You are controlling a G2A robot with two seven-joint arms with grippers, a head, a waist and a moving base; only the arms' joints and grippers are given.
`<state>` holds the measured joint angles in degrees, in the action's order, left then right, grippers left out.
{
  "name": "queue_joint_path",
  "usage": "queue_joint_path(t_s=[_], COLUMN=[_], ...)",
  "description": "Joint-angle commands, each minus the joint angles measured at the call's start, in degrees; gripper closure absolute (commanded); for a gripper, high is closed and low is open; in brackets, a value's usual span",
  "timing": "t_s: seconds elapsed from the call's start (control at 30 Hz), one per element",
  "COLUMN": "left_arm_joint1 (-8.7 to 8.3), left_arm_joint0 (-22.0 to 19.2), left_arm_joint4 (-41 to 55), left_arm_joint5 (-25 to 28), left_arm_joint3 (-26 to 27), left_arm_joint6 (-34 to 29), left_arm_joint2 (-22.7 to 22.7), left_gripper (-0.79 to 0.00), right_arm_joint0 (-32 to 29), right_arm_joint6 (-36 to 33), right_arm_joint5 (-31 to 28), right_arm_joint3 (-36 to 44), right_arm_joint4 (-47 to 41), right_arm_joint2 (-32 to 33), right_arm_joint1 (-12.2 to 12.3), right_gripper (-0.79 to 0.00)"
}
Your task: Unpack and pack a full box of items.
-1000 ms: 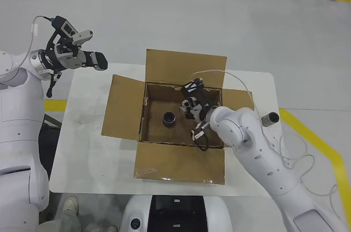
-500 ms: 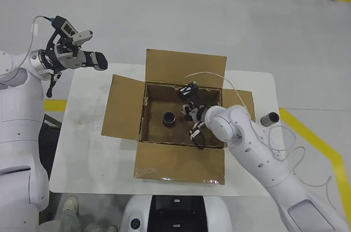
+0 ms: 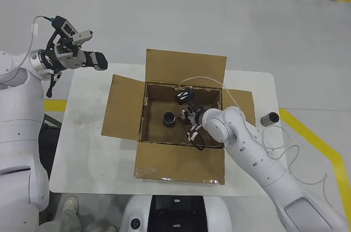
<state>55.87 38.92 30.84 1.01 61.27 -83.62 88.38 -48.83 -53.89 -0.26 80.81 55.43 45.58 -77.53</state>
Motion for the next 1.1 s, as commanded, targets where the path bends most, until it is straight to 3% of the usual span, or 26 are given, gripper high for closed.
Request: queue_joint_path(t_s=[0.0, 0.6, 0.67, 0.8, 1.07], left_arm_joint1=[0.00, 0.00, 0.00, 0.00, 0.00], left_arm_joint0=[0.00, 0.00, 0.00, 0.00, 0.00], left_arm_joint4=[0.00, 0.00, 0.00, 0.00, 0.00], left_arm_joint5=[0.00, 0.00, 0.00, 0.00, 0.00], left_arm_joint3=[0.00, 0.00, 0.00, 0.00, 0.00], left_arm_joint6=[0.00, 0.00, 0.00, 0.00, 0.00], left_arm_joint2=[0.00, 0.00, 0.00, 0.00, 0.00], left_gripper=[-0.785, -0.785, -0.785, -0.785, -0.785], right_arm_joint0=[0.15, 1.03, 1.13, 1.13, 0.77], right_arm_joint6=[-0.04, 0.95, 0.91, 0.69, -0.04], right_arm_joint5=[-0.18, -3.33, -3.31, -3.52, -3.95], right_arm_joint3=[-0.44, -3.35, -3.56, -4.02, -3.58], right_arm_joint4=[-0.11, -1.22, -1.21, -1.02, -0.69], right_arm_joint2=[-0.13, -1.54, -1.58, -1.53, -1.08], right_arm_joint1=[-0.14, -1.48, -1.60, -1.73, -1.82], right_gripper=[0.000, -0.006, -0.077, -0.342, -0.394])
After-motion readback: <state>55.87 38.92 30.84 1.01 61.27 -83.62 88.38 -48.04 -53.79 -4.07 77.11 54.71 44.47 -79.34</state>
